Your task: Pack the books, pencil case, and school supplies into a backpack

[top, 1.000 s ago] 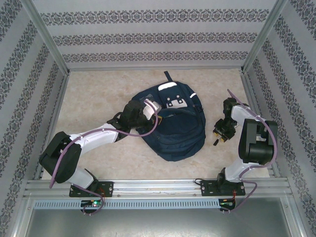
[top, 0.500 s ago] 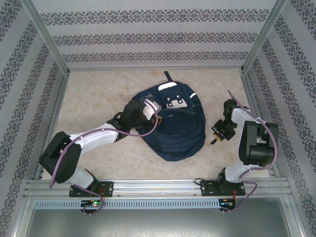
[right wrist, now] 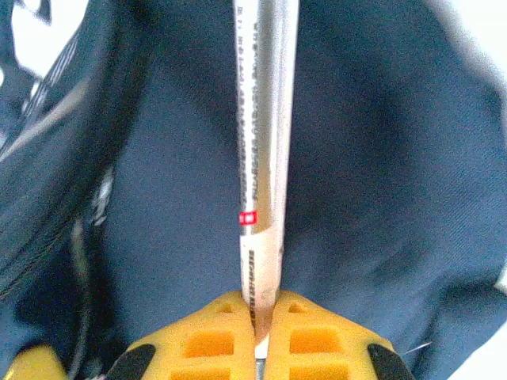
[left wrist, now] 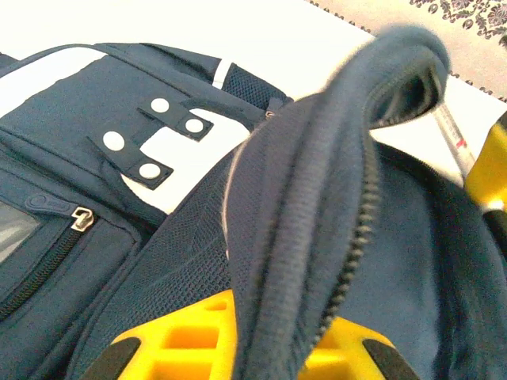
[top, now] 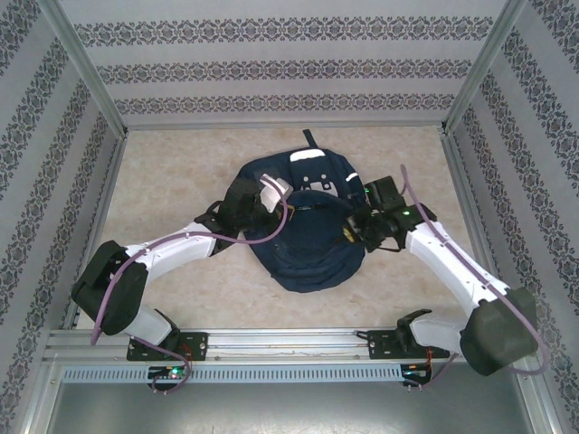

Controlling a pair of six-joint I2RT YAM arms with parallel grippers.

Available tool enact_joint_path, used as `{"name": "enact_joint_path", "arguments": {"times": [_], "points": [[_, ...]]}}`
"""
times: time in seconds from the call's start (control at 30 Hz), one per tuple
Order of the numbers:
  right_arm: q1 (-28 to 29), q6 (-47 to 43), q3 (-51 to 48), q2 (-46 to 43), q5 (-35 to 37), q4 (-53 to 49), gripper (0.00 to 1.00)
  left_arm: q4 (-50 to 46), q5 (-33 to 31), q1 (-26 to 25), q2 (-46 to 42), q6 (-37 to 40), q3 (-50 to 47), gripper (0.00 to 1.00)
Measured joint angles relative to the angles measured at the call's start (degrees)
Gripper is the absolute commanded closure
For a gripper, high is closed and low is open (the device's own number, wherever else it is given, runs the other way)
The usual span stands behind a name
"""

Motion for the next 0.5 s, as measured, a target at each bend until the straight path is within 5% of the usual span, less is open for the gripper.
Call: {"name": "enact_joint_path", "arguments": {"times": [0.33,0.5], "points": [[7.8,11.1,7.0,3.9,1.1,5.0,0.93,0.0,0.9,-0.4,0.0,-1.9,0.2,1.00],[9.3,15.4,6.9,7.5,3.7,9.9,0.66,0.3,1.2,-0.6,0.3,-4.9,0.2,1.00]]}}
